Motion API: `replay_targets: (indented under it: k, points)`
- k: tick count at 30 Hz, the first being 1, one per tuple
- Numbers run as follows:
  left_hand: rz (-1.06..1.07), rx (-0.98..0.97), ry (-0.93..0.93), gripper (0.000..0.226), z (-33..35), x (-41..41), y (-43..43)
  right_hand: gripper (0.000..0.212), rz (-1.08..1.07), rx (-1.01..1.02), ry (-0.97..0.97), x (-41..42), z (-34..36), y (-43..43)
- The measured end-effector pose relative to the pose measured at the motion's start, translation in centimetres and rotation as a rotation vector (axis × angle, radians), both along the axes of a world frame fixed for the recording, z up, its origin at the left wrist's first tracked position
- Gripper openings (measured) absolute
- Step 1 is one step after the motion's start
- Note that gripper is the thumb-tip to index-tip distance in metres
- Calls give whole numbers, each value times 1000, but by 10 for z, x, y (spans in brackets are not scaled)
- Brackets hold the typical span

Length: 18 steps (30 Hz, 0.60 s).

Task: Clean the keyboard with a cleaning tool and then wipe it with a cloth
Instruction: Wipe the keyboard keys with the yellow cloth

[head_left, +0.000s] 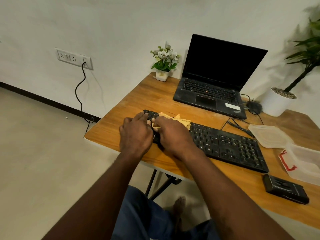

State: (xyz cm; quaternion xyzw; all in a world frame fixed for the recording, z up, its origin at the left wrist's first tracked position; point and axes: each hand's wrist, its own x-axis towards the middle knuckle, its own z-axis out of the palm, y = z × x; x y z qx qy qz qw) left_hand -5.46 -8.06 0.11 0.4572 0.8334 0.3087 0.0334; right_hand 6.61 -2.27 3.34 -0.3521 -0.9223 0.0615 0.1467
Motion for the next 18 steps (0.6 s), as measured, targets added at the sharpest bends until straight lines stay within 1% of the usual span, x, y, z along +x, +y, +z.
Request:
replay_targets:
  k: [3, 4, 5, 8, 9, 10, 12, 13, 14, 15, 16, 18]
  points:
    - [-3, -9, 35, 48, -2, 2, 1, 57, -19, 21, -151, 40, 0, 6]
    - [-9, -3, 46, 48, -2, 3, 1, 64, -39, -1, -177, 55, 2, 7]
    - [-12, 1, 55, 48, -3, 3, 1, 66, -54, -19, -192, 69, 5, 8]
    - [-25, -1, 41, 47, -5, -1, 0, 59, -87, 8, -183, 109, 7, 16]
    - [-35, 9, 34, 46, -5, -1, -1, 53, -119, 26, -123, 119, 8, 19]
    - [-46, 30, 26, 45, -4, -1, -2, 45, -169, 40, -4, 125, 8, 23]
    - [-67, 83, -15, 45, -1, 0, -5, 31, -281, 76, 319, 126, 10, 28]
    - [-66, 114, -48, 44, 0, 1, -7, 30, -329, 78, 432, 120, 11, 30]
    - [-56, 142, -80, 45, 0, 1, -9, 34, -357, 42, 490, 112, 11, 31]
    - [-40, 148, -100, 46, 0, 0, -12, 39, -357, -14, 485, 103, 9, 31]
    - [-27, 128, -103, 48, 0, -1, -14, 43, -335, -47, 427, 95, 5, 31]
    - [-19, 68, -101, 52, 1, -3, -19, 39, -305, -25, 292, 83, -3, 31]
